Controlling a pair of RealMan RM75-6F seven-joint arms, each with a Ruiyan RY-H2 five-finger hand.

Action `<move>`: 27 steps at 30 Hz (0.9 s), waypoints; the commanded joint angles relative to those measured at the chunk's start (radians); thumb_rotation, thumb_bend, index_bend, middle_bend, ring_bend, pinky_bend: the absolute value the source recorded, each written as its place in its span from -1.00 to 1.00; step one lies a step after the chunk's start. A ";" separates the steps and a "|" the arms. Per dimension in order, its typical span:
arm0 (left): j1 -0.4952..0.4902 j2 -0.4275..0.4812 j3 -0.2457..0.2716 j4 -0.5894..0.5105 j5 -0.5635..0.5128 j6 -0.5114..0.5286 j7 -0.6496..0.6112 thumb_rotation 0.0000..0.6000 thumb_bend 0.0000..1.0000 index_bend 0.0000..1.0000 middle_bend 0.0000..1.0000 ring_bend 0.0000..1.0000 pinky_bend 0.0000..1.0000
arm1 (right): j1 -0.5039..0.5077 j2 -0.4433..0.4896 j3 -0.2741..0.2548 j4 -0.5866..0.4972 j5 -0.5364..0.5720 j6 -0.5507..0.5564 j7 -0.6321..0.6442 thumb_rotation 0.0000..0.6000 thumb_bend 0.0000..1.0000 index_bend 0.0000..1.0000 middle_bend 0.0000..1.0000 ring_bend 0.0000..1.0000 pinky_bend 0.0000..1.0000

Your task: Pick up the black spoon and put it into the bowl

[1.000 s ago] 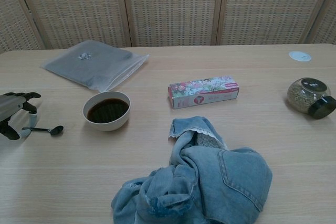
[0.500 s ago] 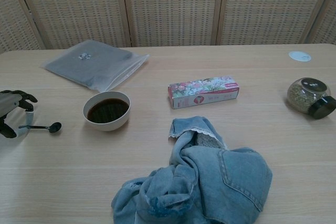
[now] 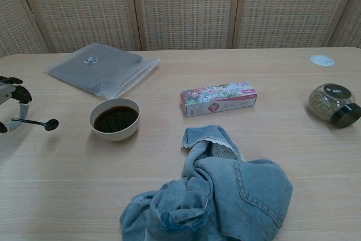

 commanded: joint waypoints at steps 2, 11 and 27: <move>-0.013 0.045 0.007 -0.045 0.027 0.024 0.062 1.00 -0.18 0.31 -0.26 -0.70 -0.95 | 0.001 0.000 -0.001 0.000 -0.004 0.003 0.002 1.00 -0.58 -0.66 -0.70 -1.00 -1.00; -0.060 0.116 0.009 -0.141 0.080 0.057 0.206 1.00 -0.18 0.34 0.03 -0.38 -0.74 | 0.001 -0.003 -0.004 0.005 -0.014 0.010 0.014 1.00 -0.58 -0.66 -0.70 -1.00 -1.00; -0.166 0.137 -0.001 -0.225 0.176 0.089 0.427 1.00 -0.18 0.36 -0.25 -0.74 -0.85 | 0.003 -0.007 -0.005 0.016 -0.023 0.018 0.031 1.00 -0.58 -0.66 -0.70 -1.00 -1.00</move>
